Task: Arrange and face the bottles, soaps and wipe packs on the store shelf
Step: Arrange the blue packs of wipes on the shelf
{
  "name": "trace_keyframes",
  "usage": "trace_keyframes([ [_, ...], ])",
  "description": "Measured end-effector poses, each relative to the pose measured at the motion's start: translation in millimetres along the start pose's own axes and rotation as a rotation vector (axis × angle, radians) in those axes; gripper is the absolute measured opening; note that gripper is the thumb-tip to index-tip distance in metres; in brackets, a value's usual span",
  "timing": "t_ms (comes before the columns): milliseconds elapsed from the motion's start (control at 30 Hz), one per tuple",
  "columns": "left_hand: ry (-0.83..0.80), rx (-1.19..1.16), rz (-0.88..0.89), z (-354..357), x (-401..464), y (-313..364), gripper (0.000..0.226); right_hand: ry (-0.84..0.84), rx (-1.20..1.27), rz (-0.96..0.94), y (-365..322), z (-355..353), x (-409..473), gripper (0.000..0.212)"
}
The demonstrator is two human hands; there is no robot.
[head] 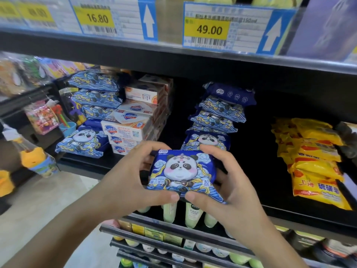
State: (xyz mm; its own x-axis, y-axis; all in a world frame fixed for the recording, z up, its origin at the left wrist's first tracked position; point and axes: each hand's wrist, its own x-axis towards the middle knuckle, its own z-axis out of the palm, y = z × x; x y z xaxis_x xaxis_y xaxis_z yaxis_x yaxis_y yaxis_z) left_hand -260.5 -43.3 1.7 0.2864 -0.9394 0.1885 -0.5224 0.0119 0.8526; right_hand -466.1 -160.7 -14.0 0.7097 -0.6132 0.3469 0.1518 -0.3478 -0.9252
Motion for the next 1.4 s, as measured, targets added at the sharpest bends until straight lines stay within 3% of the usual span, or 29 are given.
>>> trace_keyframes([
  [233, 0.103, 0.043, -0.04, -31, -27, -1, 0.074, -0.159, -0.057, 0.037, 3, 7, 16, 0.09],
  [333, 0.199, 0.015, -0.083, -58, -44, -10, 0.077, -0.016, 0.035, 0.124, 11, 18, 32, 0.065],
  [433, 0.256, 0.008, -0.099, -93, -56, -23, 0.079, 0.073, -0.154, 0.136, 18, 34, 41, 0.033],
  [600, 0.291, 0.031, -0.127, -159, -64, -51, 0.08, 0.043, -0.448, 0.134, 30, 61, 52, 0.018],
  [700, 0.276, 0.039, -0.131, -195, -59, -69, 0.077, -0.016, -0.6, 0.196, 28, 72, 60, 0.032],
  [800, 0.257, 0.05, -0.107, -227, -46, -86, 0.077, -0.184, -0.698, 0.39, 15, 79, 72, 0.055],
  [900, 0.224, 0.019, -0.091, -247, -24, -102, 0.078, -0.286, -0.92, 0.385, 12, 84, 75, 0.075],
  [967, 0.187, 0.001, -0.085, -253, -8, -114, 0.079, -0.249, -1.003, 0.373, 14, 91, 73, 0.087],
  [1200, 0.1, -0.036, -0.099, -247, 35, -145, 0.094, -0.174, -1.01, 0.449, 10, 111, 66, 0.091],
  [1400, 0.144, -0.151, -0.105, -230, 42, -157, 0.083, -0.091, -0.981, 0.435, 13, 120, 61, 0.094],
])
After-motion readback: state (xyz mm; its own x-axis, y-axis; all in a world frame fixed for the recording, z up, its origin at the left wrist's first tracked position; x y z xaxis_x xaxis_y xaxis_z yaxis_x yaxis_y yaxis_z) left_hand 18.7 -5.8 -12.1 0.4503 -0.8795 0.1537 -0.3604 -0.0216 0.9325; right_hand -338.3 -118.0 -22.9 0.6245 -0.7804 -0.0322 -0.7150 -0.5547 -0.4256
